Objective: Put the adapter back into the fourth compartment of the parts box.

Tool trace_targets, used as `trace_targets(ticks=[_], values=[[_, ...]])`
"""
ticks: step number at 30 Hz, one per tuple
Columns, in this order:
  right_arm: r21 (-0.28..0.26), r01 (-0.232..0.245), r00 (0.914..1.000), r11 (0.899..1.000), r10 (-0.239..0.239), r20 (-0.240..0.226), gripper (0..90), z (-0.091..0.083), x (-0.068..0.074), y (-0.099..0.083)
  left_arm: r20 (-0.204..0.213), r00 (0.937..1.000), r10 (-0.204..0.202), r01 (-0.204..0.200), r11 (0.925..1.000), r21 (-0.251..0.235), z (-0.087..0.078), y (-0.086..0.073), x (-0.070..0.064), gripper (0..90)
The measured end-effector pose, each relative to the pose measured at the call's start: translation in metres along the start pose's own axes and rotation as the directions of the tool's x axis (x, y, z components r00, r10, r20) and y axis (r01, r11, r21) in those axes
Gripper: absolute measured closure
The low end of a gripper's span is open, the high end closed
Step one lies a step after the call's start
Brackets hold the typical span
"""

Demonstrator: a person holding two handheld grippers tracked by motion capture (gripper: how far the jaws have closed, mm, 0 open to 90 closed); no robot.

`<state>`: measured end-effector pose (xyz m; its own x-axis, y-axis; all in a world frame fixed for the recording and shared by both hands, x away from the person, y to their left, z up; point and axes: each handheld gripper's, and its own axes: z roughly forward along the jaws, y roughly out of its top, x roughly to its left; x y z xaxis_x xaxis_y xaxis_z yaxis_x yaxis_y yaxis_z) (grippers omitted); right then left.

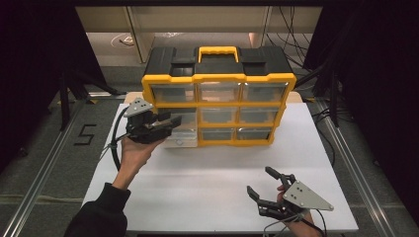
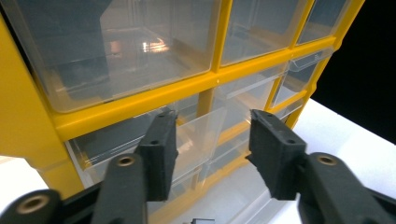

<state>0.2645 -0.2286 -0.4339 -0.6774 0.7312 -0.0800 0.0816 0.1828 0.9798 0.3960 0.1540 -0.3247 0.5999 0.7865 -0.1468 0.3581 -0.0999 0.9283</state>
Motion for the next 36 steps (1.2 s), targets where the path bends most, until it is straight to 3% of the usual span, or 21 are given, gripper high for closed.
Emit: trace_targets(ticks=[3, 13, 22, 27, 32, 36], values=[[-0.004, -0.001, 1.0, 1.0, 0.001, -0.001, 21.1, 0.0, 0.0, 0.0, 0.023, 0.9997, -0.011, 0.011, 0.9999, -0.003, -0.002, 0.001, -0.003, 45.2], [-0.006, 0.0, 1.0, 1.0, 0.0, 0.0, 21.1, 0.0, 0.0, 0.0, 0.054, 0.9982, 0.026, -0.027, 0.9996, 0.011, -0.005, 0.001, -0.016, 26.5], [-0.011, 0.0, 1.0, 1.0, 0.0, 0.0, 21.1, 0.0, 0.0, 0.0, 0.11, 0.9935, 0.03, -0.026, 0.999, -0.037, -0.008, -0.008, -0.027, 18.3], [-0.012, 0.0, 1.0, 1.0, 0.0, -0.001, 21.1, 0.0, 0.0, 0.0, 0.188, 0.982, 0.013, 0.004, 0.9957, -0.093, -0.011, -0.014, -0.034, 17.4], [-0.013, -0.001, 1.0, 1.0, 0.001, 0.0, 21.1, 0.0, 0.0, 0.001, 0.237, 0.9709, 0.032, -0.003, 0.9925, -0.122, -0.013, -0.022, -0.043, 17.4], [-0.014, -0.004, 1.0, 1.0, 0.004, 0.0, 21.1, -0.001, 0.0, 0.001, 0.254, 0.9665, 0.039, -0.002, 0.9891, -0.147, -0.014, -0.03, -0.049, 17.4]])
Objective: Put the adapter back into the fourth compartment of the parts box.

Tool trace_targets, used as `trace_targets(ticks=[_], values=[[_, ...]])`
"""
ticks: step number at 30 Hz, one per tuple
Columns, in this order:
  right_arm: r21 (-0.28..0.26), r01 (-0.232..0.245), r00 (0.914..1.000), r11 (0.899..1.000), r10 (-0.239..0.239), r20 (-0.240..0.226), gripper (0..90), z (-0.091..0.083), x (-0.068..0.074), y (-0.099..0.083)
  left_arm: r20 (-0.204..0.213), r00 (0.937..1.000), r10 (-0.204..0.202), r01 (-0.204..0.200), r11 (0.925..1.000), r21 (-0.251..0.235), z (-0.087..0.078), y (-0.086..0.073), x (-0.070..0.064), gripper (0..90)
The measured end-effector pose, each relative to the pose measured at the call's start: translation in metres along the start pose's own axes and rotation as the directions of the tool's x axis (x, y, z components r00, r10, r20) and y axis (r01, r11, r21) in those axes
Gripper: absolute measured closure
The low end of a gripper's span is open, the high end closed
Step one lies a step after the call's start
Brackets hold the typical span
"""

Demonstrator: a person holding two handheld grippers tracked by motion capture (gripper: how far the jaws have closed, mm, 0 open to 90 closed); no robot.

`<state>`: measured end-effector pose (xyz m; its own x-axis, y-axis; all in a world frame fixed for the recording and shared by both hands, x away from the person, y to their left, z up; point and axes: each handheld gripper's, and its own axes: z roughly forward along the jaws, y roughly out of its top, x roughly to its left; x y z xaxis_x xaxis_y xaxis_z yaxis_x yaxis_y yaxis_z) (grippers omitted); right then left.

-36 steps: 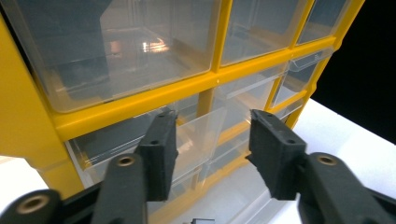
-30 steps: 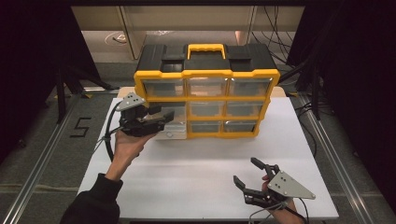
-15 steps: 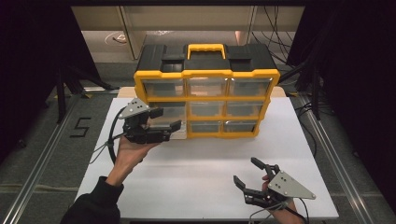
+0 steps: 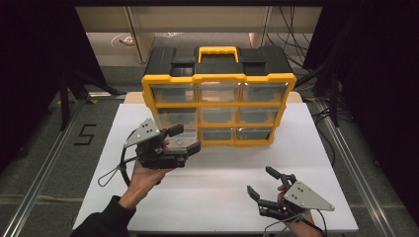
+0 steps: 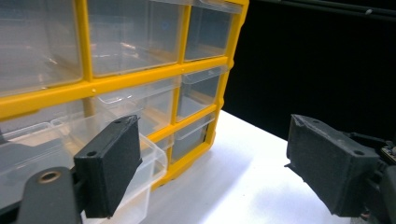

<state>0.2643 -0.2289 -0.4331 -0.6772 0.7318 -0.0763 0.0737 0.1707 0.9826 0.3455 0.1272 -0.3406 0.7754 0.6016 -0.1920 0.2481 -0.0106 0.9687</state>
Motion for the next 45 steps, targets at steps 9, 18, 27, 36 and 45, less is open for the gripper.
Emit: trace_targets(ticks=[9, 18, 27, 36, 45], values=[[-0.001, -0.001, 1.0, 1.0, 0.001, 0.0, 21.1, 0.0, 0.0, 0.0, 0.023, 0.9991, 0.037, -0.036, 0.9989, -0.031, -0.002, -0.01, -0.009, 17.0], [-0.002, 0.0, 1.0, 1.0, 0.0, -0.001, 21.1, 0.0, 0.0, 0.0, 0.033, 0.997, 0.07, -0.069, 0.9965, -0.047, -0.003, -0.032, -0.016, 17.0], [-0.003, 0.0, 1.0, 1.0, 0.0, -0.001, 21.1, 0.0, 0.0, 0.0, 0.037, 0.9961, 0.08, -0.077, 0.9946, -0.069, -0.008, -0.04, -0.016, 17.2], [-0.002, 0.0, 1.0, 1.0, 0.0, -0.002, 21.1, 0.0, 0.0, 0.0, 0.05, 0.9951, 0.086, -0.08, 0.9911, -0.106, -0.013, -0.046, -0.018, 17.2], [-0.002, 0.0, 1.0, 1.0, 0.0, -0.002, 21.1, 0.0, 0.0, 0.0, 0.068, 0.9943, 0.082, -0.077, 0.9933, -0.086, -0.014, -0.053, -0.018, 17.1]])
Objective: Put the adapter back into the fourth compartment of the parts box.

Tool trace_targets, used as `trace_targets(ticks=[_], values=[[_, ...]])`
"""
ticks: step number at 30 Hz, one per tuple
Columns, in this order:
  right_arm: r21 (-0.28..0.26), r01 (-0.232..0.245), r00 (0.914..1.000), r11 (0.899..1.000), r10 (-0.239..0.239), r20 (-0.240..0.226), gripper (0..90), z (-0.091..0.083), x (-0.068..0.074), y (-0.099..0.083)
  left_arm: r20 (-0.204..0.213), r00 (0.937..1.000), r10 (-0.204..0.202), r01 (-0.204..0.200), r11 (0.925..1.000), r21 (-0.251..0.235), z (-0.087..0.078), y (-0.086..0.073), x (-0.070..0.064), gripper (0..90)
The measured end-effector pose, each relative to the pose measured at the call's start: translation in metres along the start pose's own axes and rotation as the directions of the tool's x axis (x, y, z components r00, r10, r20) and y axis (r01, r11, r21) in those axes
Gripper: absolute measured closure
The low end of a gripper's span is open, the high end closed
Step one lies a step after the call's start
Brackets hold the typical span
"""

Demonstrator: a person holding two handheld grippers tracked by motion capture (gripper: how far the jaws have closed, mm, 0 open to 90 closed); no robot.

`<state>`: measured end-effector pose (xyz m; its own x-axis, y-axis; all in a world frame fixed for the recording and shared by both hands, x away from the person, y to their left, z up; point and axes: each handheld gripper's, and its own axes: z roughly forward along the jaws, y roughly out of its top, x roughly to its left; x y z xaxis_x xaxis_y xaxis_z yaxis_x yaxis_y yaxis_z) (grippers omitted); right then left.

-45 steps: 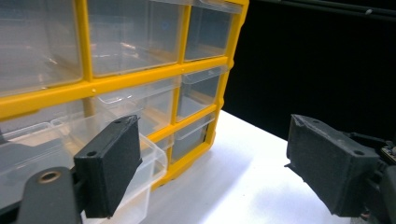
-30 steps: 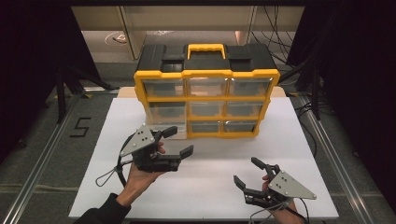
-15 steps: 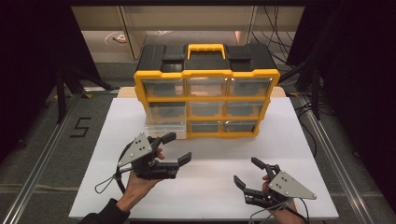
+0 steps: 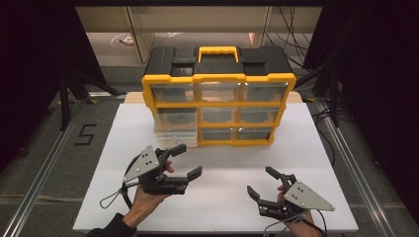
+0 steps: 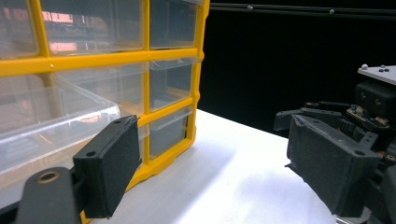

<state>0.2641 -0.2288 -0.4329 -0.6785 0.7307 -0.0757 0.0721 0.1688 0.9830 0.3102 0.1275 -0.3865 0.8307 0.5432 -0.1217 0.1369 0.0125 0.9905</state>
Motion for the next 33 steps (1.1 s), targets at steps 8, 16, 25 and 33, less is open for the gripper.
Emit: trace_targets(ticks=[8, 16, 25, 33], values=[[-0.001, -0.001, 1.0, 1.0, 0.001, 0.0, 21.1, 0.0, 0.0, 0.0, 0.008, 0.9999, -0.009, 0.009, 0.9999, 0.004, -0.002, -0.005, 0.001, 17.1], [-0.001, -0.002, 1.0, 1.0, 0.002, 0.0, 21.1, 0.0, 0.0, 0.0, 0.01, 0.9999, 0.01, -0.01, 0.9998, 0.02, -0.004, -0.013, 0.002, 17.0], [-0.002, -0.003, 1.0, 1.0, 0.003, 0.0, 21.1, 0.0, 0.0, 0.0, 0.009, 0.9999, 0.014, -0.014, 0.9998, 0.015, -0.009, -0.019, 0.003, 17.0], [-0.003, -0.003, 1.0, 1.0, 0.003, 0.001, 21.1, 0.0, 0.0, 0.0, 0.014, 0.9995, 0.028, -0.029, 0.9986, 0.044, -0.013, -0.031, -0.001, 16.9]])
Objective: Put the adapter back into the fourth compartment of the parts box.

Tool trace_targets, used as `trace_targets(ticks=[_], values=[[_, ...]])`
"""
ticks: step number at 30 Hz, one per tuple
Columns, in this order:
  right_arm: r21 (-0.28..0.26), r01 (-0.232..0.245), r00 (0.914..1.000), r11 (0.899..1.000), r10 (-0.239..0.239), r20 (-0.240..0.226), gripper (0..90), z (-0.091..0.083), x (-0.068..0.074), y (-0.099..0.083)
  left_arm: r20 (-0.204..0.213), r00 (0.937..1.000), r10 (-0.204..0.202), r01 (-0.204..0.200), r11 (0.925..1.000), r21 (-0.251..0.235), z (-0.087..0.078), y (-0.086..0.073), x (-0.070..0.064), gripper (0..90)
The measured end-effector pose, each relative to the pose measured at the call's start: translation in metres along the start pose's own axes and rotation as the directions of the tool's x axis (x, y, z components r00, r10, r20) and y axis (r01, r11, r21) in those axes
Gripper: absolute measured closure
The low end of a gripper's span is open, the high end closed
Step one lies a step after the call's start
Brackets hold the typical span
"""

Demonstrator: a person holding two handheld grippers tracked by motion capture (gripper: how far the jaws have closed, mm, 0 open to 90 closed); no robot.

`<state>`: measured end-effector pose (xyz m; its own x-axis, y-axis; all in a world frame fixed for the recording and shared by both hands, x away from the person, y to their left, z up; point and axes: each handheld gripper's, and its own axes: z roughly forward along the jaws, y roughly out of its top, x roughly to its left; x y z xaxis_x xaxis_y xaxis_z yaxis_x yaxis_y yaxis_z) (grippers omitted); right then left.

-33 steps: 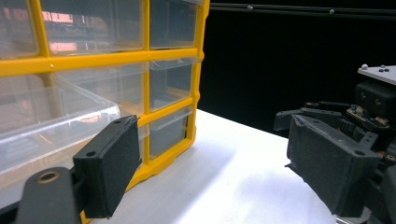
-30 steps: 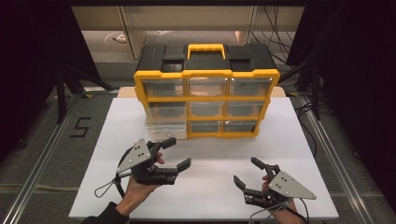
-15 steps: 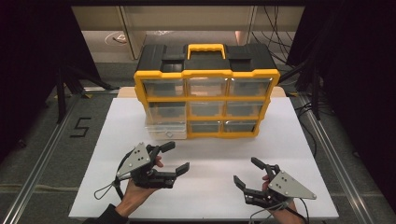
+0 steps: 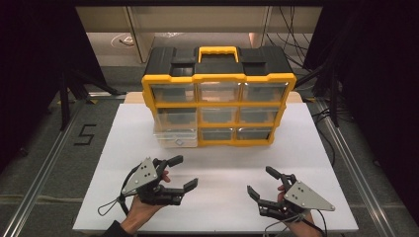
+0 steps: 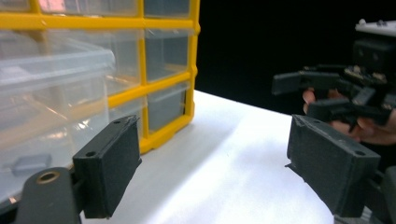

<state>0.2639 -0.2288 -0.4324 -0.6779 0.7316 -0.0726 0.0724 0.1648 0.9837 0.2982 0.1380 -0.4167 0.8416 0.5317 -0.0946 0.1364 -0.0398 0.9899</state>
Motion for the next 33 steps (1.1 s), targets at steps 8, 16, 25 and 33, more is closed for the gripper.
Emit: trace_targets(ticks=[8, 16, 25, 33], values=[[0.001, 0.0, 1.0, 1.0, 0.0, 0.0, 21.0, 0.0, 0.0, 0.0, -0.009, 0.9999, -0.007, 0.007, 1.0, -0.004, -0.003, -0.01, -0.001, 16.3], [0.0, 0.002, 1.0, 1.0, -0.002, -0.003, 21.1, -0.001, 0.0, 0.001, -0.02, 0.9992, -0.036, 0.036, 0.9994, -0.004, -0.005, -0.016, 0.001, 16.3], [0.0, 0.003, 1.0, 1.0, -0.003, -0.003, 21.1, -0.001, 0.0, 0.0, -0.024, 0.9994, -0.023, 0.023, 0.9997, -0.007, -0.005, -0.016, 0.002, 16.2], [0.0, 0.005, 1.0, 1.0, -0.005, -0.004, 21.0, -0.001, 0.0, 0.0, -0.03, 0.9993, -0.023, 0.023, 0.9997, -0.007, -0.005, -0.016, 0.003, 16.2]])
